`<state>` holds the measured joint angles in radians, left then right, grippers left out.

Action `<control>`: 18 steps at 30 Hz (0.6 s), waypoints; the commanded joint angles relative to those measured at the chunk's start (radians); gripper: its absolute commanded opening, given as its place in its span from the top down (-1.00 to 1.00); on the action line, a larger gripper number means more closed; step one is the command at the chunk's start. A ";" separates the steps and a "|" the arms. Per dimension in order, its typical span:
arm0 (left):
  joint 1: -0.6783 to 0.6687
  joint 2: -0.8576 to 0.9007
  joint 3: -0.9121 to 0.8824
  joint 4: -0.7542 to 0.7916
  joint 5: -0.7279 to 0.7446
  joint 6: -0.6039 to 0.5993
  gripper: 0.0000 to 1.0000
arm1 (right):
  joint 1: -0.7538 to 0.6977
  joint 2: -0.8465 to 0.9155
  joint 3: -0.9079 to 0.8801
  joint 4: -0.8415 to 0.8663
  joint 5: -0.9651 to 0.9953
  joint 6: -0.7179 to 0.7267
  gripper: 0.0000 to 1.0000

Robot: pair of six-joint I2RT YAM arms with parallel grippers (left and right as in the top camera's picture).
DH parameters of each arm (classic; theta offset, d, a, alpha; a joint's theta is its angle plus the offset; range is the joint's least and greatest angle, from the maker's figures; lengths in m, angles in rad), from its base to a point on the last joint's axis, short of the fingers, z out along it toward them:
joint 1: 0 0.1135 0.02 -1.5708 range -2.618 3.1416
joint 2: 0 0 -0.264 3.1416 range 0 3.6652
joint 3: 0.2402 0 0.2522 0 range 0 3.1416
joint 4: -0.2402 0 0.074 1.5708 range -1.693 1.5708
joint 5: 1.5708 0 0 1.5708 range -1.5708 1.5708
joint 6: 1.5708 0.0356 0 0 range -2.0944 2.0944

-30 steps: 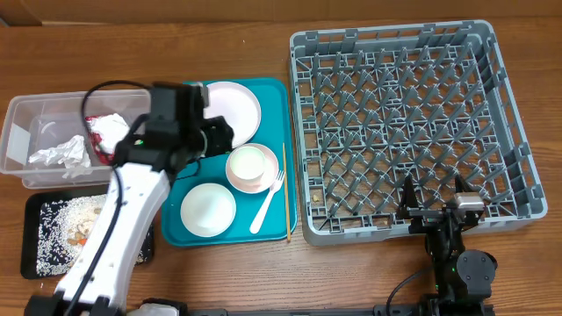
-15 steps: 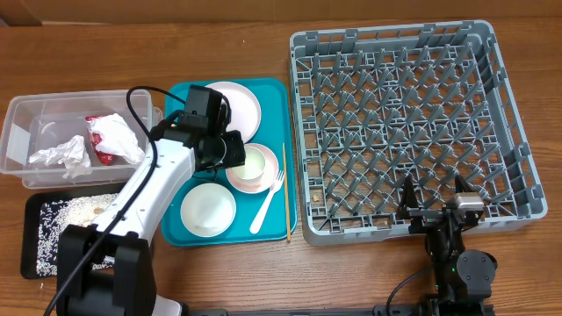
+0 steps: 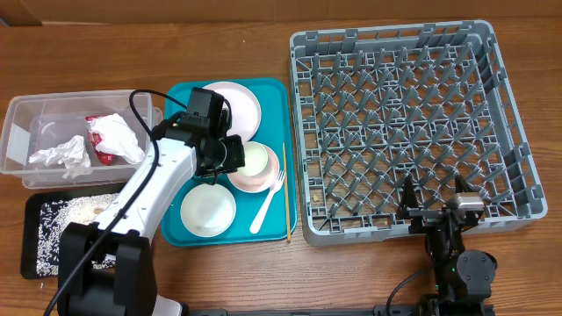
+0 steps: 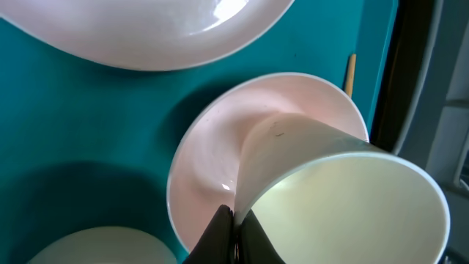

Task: Sort waste into correct bins and load items into the dishwasher
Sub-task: 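Grasp the white cup on the teal tray with the left gripper and lift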

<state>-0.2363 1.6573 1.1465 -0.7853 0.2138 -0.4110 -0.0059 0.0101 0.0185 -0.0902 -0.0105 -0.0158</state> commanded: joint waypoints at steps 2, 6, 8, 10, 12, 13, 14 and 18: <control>0.012 0.009 0.132 -0.076 0.004 0.046 0.92 | -0.003 -0.007 -0.011 0.006 0.009 -0.003 -1.00; 0.043 0.009 0.248 -0.187 -0.060 0.072 0.92 | -0.003 -0.007 -0.011 0.006 0.009 -0.003 -1.00; 0.071 0.008 0.310 -0.244 -0.030 0.126 0.92 | -0.003 -0.007 -0.011 0.006 0.009 -0.003 -1.00; 0.107 0.009 0.357 -0.250 0.111 0.299 0.92 | -0.003 -0.007 -0.011 0.006 0.009 -0.003 -1.00; 0.146 0.009 0.373 -0.218 0.283 0.385 0.92 | -0.003 -0.007 -0.011 0.006 0.010 -0.003 -1.00; 0.177 0.009 0.373 -0.186 0.403 0.420 0.92 | -0.003 -0.007 -0.011 0.006 0.009 -0.003 -1.00; 0.197 0.010 0.372 -0.165 0.487 0.442 0.92 | -0.003 -0.007 -0.011 0.006 0.009 -0.003 -1.00; 0.246 0.024 0.372 -0.082 0.817 0.547 0.92 | -0.003 -0.007 -0.011 0.006 0.010 -0.003 -1.00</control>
<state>-0.0116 1.6676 1.4929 -0.8974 0.6750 -0.0162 -0.0059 0.0101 0.0185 -0.0906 -0.0105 -0.0158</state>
